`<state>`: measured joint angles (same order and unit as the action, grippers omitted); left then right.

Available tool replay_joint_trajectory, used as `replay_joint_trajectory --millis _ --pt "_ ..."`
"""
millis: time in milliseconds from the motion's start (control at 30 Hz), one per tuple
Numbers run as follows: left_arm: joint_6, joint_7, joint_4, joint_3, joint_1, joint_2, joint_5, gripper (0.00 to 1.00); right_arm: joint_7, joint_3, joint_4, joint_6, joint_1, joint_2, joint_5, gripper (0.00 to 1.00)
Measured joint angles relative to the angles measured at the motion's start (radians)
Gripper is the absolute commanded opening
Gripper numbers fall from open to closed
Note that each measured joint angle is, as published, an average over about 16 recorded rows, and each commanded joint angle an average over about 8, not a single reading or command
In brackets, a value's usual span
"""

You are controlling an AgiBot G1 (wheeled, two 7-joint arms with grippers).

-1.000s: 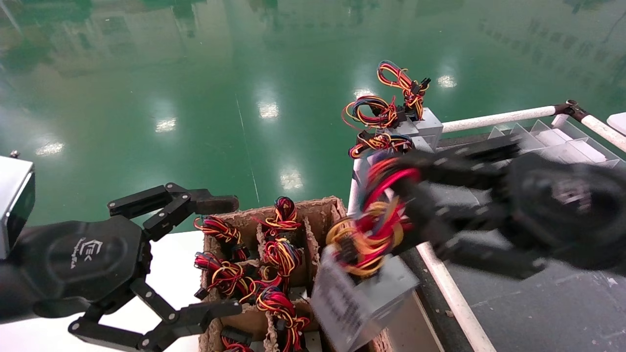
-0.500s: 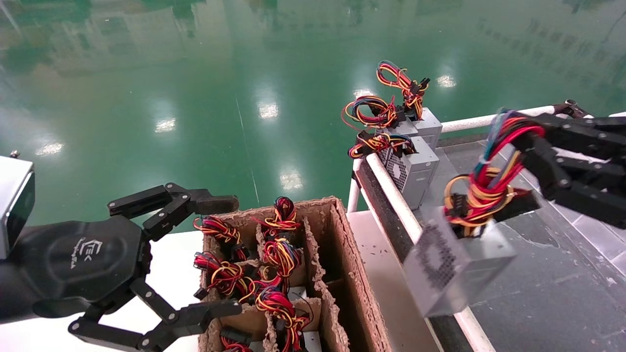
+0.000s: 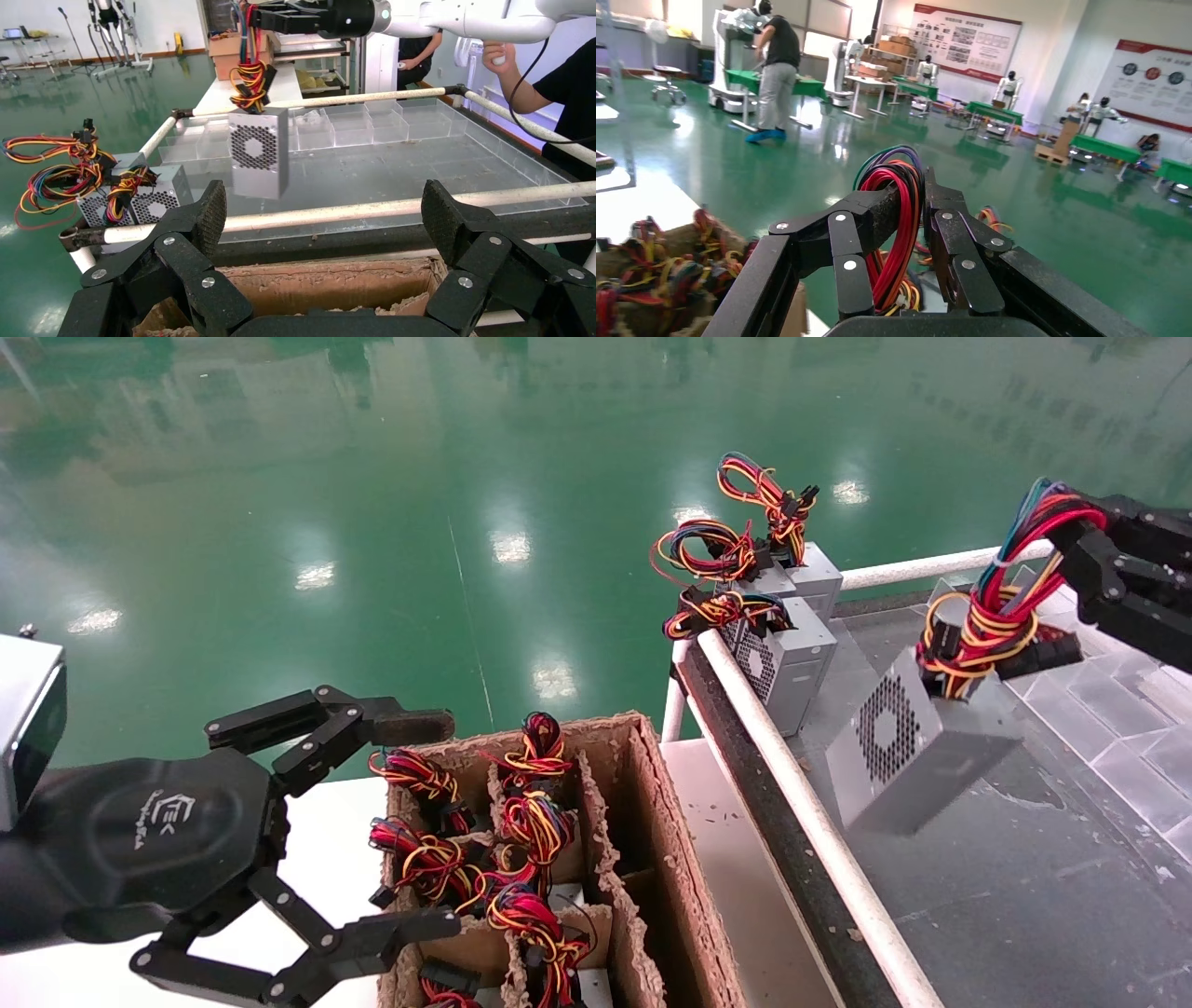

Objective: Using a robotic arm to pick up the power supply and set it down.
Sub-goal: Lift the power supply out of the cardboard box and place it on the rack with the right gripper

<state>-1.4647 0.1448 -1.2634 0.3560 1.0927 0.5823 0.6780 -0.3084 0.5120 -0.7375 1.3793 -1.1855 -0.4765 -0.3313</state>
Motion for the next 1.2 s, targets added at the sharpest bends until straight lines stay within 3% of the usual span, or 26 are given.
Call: replay_joint_trajectory --millis 300,867,1200 --pt "0.0 0.0 0.0 0.0 0.0 0.0 0.0 1.0 -0.003 0.012 0.075 0.016 -0.045 -0.03 -0.031 0.0" --pt "0.0 0.0 0.0 0.0 0.0 0.0 0.0 1.0 -0.011 0.014 0.076 -0.002 -0.061 -0.036 -0.043 0.0" --pt "0.0 0.0 0.0 0.0 0.0 0.0 0.0 1.0 -0.026 0.032 0.21 -0.05 -0.176 -0.056 -0.117 0.0"
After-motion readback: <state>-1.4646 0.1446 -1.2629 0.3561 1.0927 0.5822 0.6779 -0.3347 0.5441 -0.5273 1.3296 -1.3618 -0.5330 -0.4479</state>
